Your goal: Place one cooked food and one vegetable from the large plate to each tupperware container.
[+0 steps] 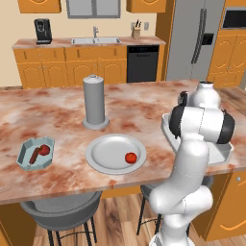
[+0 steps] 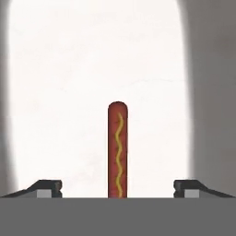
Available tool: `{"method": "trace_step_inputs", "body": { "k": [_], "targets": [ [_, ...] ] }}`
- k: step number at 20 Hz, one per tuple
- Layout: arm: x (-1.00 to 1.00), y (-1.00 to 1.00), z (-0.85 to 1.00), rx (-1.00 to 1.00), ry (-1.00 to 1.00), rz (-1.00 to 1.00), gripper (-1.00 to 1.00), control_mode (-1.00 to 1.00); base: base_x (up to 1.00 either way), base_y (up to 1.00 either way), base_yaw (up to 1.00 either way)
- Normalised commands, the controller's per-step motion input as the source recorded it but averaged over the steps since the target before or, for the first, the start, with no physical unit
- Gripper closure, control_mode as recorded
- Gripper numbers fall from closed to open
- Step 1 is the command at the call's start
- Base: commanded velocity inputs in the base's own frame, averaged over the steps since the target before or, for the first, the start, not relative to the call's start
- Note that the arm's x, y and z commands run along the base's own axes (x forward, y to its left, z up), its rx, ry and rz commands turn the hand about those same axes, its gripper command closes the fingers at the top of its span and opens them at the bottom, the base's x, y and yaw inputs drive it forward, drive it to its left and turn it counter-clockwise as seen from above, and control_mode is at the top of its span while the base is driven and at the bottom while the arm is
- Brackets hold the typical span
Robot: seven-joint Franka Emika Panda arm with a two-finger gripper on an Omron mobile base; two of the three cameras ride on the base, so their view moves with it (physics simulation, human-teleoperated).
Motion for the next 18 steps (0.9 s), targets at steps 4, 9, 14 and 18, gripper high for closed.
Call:
{"method": "trace_step_inputs", "body": {
  "k": [4,9,14,18],
  "targets": [
    [-0.45,0.86,1.00,-0.15,-0.05,0.00,-1.00,-1.00,0.00,0.00,0.00],
    [-0.44,1.00,0.90,0.01,-0.03,0.01,-1.00,-1.00,0.00,0.00,0.00],
    [-0.48,1.00,0.59,0.11,-0.04,0.14,-1.00,-1.00,0.00,0.00,0.00],
    [-0.65,1.00,0.05,0.18,0.07,0.22,-1.00,-1.00,0.00,0.00,0.00]
  ]
}}
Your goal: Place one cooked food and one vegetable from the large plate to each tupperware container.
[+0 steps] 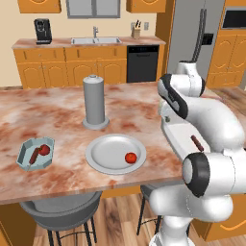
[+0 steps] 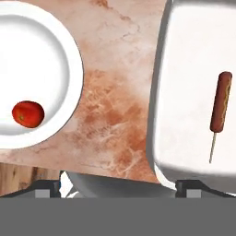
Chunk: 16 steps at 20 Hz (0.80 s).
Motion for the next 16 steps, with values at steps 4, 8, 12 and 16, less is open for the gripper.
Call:
{"method": "trace_step_inputs", "body": {
  "k": [4,8,12,16],
  "targets": [
    [-0.81,0.97,-0.03,0.15,0.05,0.25,-1.00,-1.00,0.00,0.00,0.00],
    [-0.24,1.00,-0.41,0.02,-0.07,0.18,-1.00,-1.00,0.00,0.00,0.00],
    [0.03,0.61,-0.68,-0.06,0.00,0.06,-1.00,-1.00,0.00,0.00,0.00],
    [0.23,0.61,-0.61,-0.19,0.00,-0.06,-1.00,-1.00,0.00,0.00,0.00]
  ]
}}
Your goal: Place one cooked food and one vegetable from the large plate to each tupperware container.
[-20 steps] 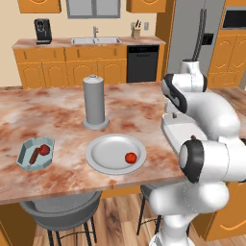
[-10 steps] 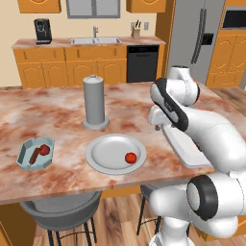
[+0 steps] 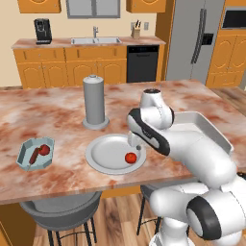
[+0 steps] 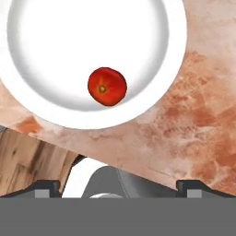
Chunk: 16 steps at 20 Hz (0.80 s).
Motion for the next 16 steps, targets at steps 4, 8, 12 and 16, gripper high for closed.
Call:
{"method": "trace_step_inputs", "body": {
  "k": [4,8,12,16],
  "targets": [
    [0.36,0.35,-0.62,-0.14,0.01,-0.12,-1.00,-1.00,0.00,0.00,0.00],
    [0.48,-0.02,-0.24,-0.05,0.07,-0.07,-1.00,-1.00,0.00,0.00,0.00],
    [0.64,0.06,-0.38,-0.08,0.00,-0.08,-1.00,-1.00,0.00,0.00,0.00],
    [0.27,0.08,-0.47,0.00,0.00,-0.03,-1.00,-1.00,0.00,0.00,0.00]
  ]
}}
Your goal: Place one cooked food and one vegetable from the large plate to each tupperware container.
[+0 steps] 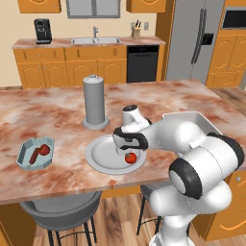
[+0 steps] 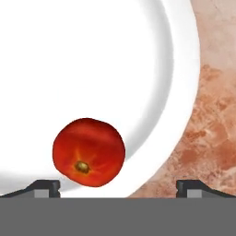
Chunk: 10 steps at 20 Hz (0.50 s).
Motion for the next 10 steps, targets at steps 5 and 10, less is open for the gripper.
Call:
{"method": "trace_step_inputs", "body": {
  "k": [5,10],
  "targets": [
    [-0.13,0.04,-0.16,0.00,0.00,0.00,-1.00,-1.00,0.00,0.00,0.00],
    [-0.01,0.05,-0.15,0.00,0.00,0.00,-1.00,-1.00,0.00,0.00,0.00]
  ]
}}
